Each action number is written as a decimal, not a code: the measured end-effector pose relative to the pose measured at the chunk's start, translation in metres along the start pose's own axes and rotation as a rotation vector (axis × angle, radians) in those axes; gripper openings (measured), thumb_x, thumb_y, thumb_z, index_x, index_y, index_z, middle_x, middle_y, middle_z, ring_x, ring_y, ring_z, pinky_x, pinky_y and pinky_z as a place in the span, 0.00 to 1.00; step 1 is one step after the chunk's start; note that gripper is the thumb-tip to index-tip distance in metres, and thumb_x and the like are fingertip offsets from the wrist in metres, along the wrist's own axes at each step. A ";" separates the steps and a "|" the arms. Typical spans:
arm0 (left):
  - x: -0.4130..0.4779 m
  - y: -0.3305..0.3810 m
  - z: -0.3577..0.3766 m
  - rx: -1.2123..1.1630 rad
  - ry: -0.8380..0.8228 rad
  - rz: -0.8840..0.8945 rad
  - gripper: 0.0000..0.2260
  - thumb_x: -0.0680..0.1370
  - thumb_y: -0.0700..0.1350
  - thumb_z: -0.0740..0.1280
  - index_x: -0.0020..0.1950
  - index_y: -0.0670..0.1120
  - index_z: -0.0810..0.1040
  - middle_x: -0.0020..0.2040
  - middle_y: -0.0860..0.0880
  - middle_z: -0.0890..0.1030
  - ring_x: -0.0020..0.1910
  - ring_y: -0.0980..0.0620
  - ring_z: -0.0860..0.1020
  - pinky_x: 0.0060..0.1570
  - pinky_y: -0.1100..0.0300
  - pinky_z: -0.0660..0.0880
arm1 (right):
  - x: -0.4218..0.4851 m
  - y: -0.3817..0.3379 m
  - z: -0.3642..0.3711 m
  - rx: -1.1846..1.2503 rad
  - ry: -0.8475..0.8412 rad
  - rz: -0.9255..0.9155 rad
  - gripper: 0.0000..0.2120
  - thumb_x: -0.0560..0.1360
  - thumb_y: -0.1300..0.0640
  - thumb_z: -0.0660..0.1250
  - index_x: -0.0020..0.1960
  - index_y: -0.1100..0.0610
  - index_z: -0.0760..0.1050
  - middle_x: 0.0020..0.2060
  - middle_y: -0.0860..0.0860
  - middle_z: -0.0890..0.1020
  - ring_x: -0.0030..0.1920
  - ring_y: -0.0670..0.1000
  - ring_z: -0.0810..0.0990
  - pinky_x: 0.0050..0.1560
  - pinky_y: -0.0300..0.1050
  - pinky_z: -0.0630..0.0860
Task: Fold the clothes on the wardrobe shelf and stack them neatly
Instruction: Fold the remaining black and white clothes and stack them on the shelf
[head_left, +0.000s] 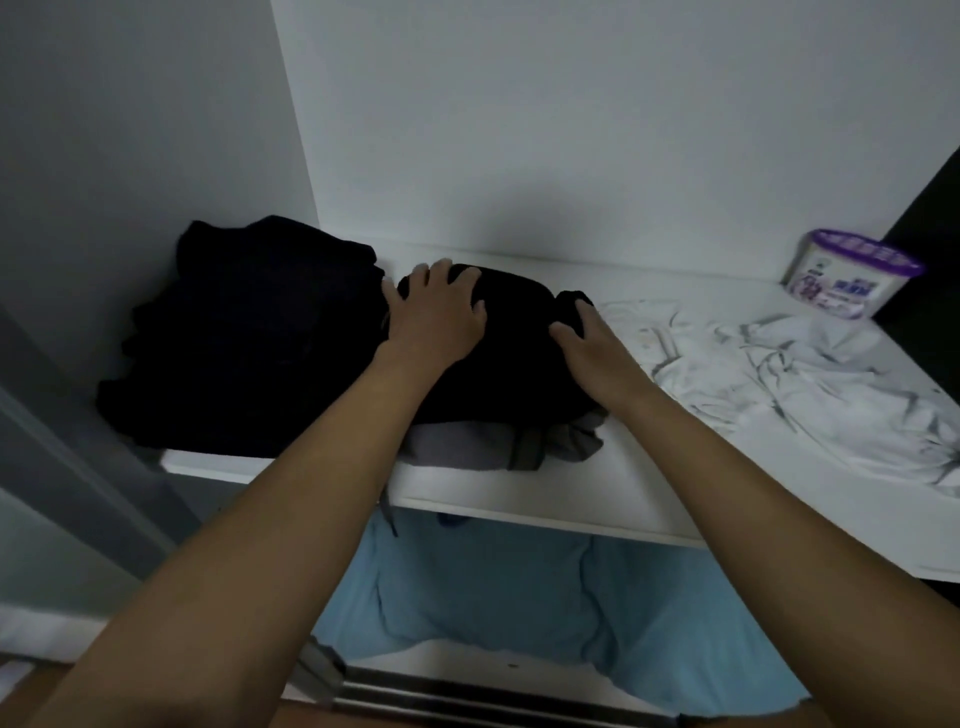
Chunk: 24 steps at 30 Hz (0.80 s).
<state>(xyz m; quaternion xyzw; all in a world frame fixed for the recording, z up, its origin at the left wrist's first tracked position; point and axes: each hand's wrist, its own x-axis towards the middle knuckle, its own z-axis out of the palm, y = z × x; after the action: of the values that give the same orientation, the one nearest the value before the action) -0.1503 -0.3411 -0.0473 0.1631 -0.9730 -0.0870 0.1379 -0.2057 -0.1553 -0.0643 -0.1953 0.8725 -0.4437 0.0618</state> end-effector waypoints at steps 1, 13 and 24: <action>-0.001 0.009 -0.005 0.002 0.024 0.012 0.22 0.81 0.48 0.59 0.76 0.52 0.65 0.79 0.46 0.59 0.79 0.43 0.53 0.74 0.31 0.46 | -0.007 0.006 -0.013 0.038 0.048 -0.040 0.26 0.81 0.53 0.61 0.77 0.56 0.61 0.70 0.52 0.71 0.70 0.54 0.71 0.66 0.38 0.62; -0.040 0.177 0.011 -0.483 0.040 0.282 0.16 0.77 0.36 0.62 0.63 0.46 0.76 0.67 0.47 0.73 0.65 0.48 0.73 0.62 0.62 0.68 | -0.037 0.143 -0.186 -0.499 0.276 0.357 0.23 0.68 0.45 0.71 0.61 0.51 0.75 0.62 0.57 0.78 0.65 0.63 0.73 0.62 0.61 0.70; -0.057 0.259 0.081 -0.963 -0.553 -0.439 0.21 0.75 0.63 0.69 0.53 0.45 0.79 0.41 0.46 0.87 0.39 0.50 0.86 0.33 0.60 0.80 | -0.057 0.196 -0.220 0.067 0.233 0.111 0.10 0.77 0.57 0.61 0.36 0.56 0.72 0.32 0.54 0.76 0.34 0.51 0.75 0.35 0.44 0.71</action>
<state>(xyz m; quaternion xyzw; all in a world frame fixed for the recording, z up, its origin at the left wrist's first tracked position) -0.1990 -0.0701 -0.0824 0.2507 -0.7675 -0.5840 -0.0835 -0.2714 0.1357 -0.0925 -0.0917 0.8679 -0.4881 -0.0088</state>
